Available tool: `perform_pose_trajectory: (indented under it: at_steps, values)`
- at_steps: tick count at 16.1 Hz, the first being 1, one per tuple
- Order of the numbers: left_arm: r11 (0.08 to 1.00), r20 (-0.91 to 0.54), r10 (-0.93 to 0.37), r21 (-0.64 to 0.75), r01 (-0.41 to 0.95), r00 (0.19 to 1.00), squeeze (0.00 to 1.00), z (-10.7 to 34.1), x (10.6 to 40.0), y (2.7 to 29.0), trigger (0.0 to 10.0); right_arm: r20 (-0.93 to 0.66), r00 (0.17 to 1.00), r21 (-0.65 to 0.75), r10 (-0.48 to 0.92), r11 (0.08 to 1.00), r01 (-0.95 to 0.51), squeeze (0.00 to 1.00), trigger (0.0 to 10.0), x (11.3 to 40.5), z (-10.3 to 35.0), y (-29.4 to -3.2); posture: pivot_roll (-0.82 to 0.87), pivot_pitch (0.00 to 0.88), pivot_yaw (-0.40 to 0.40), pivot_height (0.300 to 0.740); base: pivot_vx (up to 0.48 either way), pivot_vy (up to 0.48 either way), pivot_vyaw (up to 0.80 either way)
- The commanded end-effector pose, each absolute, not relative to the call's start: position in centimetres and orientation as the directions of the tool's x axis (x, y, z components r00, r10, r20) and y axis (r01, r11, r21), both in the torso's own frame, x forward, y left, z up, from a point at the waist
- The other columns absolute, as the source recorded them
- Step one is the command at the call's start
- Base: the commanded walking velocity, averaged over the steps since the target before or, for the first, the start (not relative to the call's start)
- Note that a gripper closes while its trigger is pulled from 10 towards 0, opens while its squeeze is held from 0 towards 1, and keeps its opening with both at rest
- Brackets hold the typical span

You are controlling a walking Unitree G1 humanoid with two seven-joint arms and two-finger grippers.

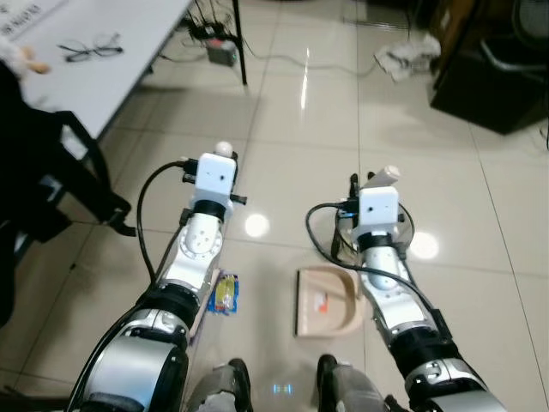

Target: Sweep floor

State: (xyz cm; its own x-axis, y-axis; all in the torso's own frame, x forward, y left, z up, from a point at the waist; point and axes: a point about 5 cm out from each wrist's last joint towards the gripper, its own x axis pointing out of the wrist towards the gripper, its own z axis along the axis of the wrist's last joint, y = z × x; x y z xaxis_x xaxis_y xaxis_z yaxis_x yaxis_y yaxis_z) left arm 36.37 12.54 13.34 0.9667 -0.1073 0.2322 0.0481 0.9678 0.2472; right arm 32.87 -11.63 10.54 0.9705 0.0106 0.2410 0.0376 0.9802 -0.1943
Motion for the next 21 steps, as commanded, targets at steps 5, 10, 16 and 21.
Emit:
perform_pose_trajectory:
  at_steps: [5, 10, 16, 21]
  values:
    - [0.96, 0.251, -0.173, 0.261, 0.105, 0.952, 0.0, 13.7, 36.5, 10.8, 10.0, 0.243, 0.97, -0.22, -0.002, 0.974, 0.057, 0.0, 10.0, 33.0, 10.6, -11.9, -0.13, 0.349, 0.04, 0.74, 0.0, 0.0, 0.0]
    - [0.991, 0.243, -0.133, 0.052, 0.124, 0.961, 0.0, 14.2, 36.8, 8.9, 10.0, 0.214, 0.977, -0.189, 0.022, 0.982, 0.019, 0.0, 10.0, 33.1, 10.3, -10.2, -0.12, 0.34, 0.042, 0.74, 0.0, 0.0, 0.0]
    - [0.972, 0.349, -0.102, -0.167, 0.168, 0.932, 0.0, 18.3, 37.5, 7.7, 10.0, 0.173, 0.983, -0.165, 0.066, 0.986, -0.037, 0.0, 10.0, 33.4, 10.1, -8.6, -0.09, 0.317, 0.045, 0.74, 0.0, 0.0, 0.0]
    - [0.932, 0.408, -0.126, -0.263, 0.249, 0.904, 0.0, 20.7, 37.1, 7.4, 10.0, 0.159, 0.984, -0.161, 0.083, 0.985, -0.057, 0.0, 10.0, 33.4, 9.9, -8.1, -0.07, 0.293, 0.054, 0.74, 0.0, 0.0, 0.0]
